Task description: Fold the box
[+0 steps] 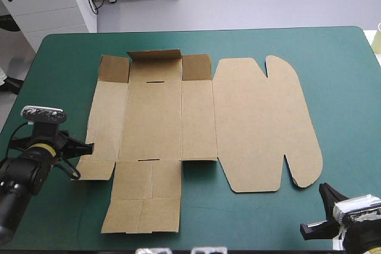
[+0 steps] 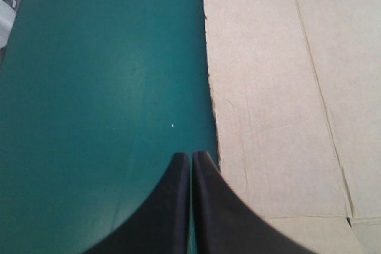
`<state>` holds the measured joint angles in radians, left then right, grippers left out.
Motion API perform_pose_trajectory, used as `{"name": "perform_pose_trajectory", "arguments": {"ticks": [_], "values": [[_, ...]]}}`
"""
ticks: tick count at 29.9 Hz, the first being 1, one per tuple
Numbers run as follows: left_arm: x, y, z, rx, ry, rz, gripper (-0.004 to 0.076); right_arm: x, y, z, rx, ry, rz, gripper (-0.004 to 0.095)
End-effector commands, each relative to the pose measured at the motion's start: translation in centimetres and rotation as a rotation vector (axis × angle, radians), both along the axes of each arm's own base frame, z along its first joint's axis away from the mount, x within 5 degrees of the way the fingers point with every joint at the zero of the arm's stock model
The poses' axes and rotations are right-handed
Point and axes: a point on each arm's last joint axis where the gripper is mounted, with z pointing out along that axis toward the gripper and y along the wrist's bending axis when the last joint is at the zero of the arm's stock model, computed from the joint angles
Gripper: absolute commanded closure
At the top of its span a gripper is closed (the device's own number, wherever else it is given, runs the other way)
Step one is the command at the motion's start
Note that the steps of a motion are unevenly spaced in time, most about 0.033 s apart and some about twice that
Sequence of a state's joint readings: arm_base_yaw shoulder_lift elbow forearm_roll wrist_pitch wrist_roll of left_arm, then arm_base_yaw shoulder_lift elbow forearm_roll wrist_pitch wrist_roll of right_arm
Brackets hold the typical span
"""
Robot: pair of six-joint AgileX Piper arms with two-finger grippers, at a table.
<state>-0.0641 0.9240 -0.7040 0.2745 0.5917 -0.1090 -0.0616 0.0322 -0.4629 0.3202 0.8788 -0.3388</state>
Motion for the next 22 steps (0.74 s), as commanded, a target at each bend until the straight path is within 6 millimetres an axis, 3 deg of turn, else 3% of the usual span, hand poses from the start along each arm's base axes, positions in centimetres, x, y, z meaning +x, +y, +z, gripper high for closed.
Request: {"name": "perform_pose_trajectory", "arguments": {"ticks": [1, 6, 11, 22], "values": [[3.2, -0.3, 1.1, 0.005, -0.047, -0.015, 0.0731, 0.3, -0.1, 1.3, 0.013, -0.071, -0.02, 0.0922], [7.1, -0.2, 0.7, -0.005, 0.022, 0.006, 0.0731, 0.3, -0.1, 1.3, 0.013, -0.071, -0.02, 0.0922], [9.9, 2.1, -0.5, -0.013, 0.16, 0.08, 0.073, 0.3, -0.1, 1.3, 0.013, -0.071, -0.02, 0.0922], [10.9, 6.9, -4.1, -0.417, 0.287, -0.107, 0.073, 0.3, -0.1, 1.3, 0.013, -0.071, -0.02, 0.0922]]}}
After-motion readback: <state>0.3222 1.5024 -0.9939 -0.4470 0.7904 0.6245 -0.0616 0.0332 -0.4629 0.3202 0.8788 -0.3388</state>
